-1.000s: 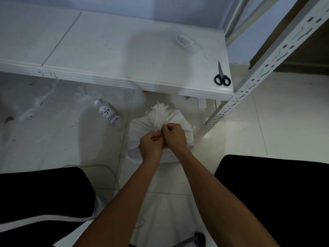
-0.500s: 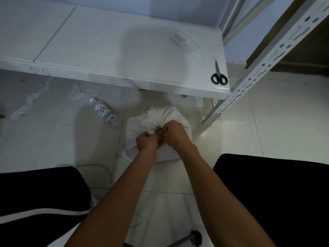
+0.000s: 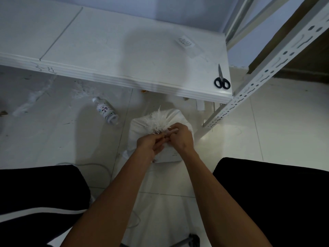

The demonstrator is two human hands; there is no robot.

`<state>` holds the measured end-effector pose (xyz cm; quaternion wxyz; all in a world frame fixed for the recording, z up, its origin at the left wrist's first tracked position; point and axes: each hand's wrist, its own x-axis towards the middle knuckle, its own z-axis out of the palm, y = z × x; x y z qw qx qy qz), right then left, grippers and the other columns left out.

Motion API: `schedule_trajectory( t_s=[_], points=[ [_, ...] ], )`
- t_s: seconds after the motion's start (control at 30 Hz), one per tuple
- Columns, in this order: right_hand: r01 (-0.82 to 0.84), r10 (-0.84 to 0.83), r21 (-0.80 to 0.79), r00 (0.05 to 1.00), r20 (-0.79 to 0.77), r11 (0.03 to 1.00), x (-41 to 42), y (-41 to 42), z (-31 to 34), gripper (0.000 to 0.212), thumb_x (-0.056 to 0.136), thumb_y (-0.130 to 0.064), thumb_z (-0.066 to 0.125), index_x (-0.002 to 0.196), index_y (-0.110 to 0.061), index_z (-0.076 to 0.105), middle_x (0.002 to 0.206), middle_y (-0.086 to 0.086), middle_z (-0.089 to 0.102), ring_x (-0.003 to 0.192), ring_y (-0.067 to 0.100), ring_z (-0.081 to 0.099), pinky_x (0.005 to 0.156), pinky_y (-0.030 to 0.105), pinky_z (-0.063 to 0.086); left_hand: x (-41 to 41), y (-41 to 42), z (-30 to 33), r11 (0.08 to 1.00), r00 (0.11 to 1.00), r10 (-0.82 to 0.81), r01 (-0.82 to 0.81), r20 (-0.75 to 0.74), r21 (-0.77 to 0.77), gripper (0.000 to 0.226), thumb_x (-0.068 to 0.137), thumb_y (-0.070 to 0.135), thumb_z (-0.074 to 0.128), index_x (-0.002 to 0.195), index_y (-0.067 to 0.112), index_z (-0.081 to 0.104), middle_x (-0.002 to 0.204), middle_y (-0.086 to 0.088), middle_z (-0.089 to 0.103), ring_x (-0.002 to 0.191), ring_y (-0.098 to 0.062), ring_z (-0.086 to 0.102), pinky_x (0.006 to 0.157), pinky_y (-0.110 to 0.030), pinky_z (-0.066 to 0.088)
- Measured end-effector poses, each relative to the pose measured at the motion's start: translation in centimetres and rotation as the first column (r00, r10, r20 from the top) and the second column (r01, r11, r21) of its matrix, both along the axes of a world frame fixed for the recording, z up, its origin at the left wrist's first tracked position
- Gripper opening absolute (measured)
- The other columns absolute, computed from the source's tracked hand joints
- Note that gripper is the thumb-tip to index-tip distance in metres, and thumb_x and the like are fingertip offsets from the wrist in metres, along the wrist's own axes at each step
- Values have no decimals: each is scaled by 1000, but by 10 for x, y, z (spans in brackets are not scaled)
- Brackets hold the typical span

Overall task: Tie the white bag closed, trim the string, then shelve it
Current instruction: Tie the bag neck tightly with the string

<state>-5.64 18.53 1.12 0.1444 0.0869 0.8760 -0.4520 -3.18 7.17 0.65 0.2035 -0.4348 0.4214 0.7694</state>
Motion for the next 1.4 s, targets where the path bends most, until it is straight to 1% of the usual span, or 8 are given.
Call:
schedule_trajectory(
  t_s=[0.2, 0.4, 0.67, 0.77, 0.87, 1.03, 1.2, 1.4],
  points=[
    [28, -8, -132, 989, 151, 991, -6, 8, 1, 2, 88, -4, 66, 88, -5, 68, 83, 19, 75, 65, 22, 68, 62, 28, 58, -1, -1, -4, 998, 1000, -15, 17, 26, -66, 14, 83, 14, 72, 97, 13, 73, 85, 4, 74, 54, 1, 67, 42, -16, 44],
    [89, -5, -316, 967, 255, 945, -7, 14, 2, 11, 91, 5, 60, 86, -3, 65, 75, 13, 71, 63, 20, 69, 71, 40, 60, -2, 0, -4, 995, 999, -44, 46, 17, -84, 11, 85, 14, 68, 94, 14, 73, 77, 8, 74, 56, 2, 67, 51, -21, 42],
    [158, -111, -252, 975, 192, 955, -1, 10, -6, 11, 81, -5, 76, 92, -2, 77, 81, 14, 74, 72, 19, 69, 72, 29, 56, 0, 4, -6, 998, 1000, -29, 28, -10, -62, 20, 85, 16, 70, 105, 17, 70, 94, 4, 73, 77, -2, 67, 47, -17, 40],
    [203, -140, -294, 965, 222, 934, 0, 10, -5, 3, 80, -4, 76, 83, -4, 77, 74, 10, 72, 67, 17, 67, 63, 26, 54, 1, 5, -6, 998, 1000, -23, 22, -7, -61, 24, 85, 16, 71, 108, 17, 69, 92, 4, 73, 73, -1, 67, 41, -14, 39],
    [227, -142, -316, 953, 268, 921, -2, 12, -4, 16, 78, -1, 77, 68, -13, 73, 63, 5, 68, 56, 12, 62, 54, 20, 50, 2, 4, -8, 998, 1000, -23, 23, 6, -62, 15, 85, 15, 71, 99, 18, 70, 85, 5, 72, 59, 3, 67, 39, -12, 39],
    [266, -107, -414, 923, 369, 871, -2, 13, -2, 15, 81, 7, 72, 71, -5, 71, 65, 11, 69, 58, 17, 65, 61, 28, 59, 2, 2, -10, 998, 999, -24, 25, 25, -63, 9, 83, 13, 73, 84, 20, 69, 57, 12, 70, 50, 5, 64, 42, -14, 40],
    [260, -86, -394, 909, 407, 882, -8, 13, 1, 5, 85, 10, 66, 86, 7, 70, 75, 17, 68, 63, 19, 66, 63, 25, 60, 2, 1, -12, 998, 1000, -8, 9, 30, -62, 12, 80, 13, 77, 84, 21, 69, 62, 12, 71, 54, 5, 65, 43, -16, 42],
    [197, -88, -299, 936, 341, 934, -8, 11, -4, 17, 80, 7, 71, 71, -7, 73, 72, 15, 69, 67, 23, 65, 72, 34, 58, 4, 2, -12, 999, 1000, 9, -8, 17, -31, 11, 81, 13, 76, 85, 21, 70, 69, 11, 73, 56, 5, 67, 41, -13, 42]
  ],
)
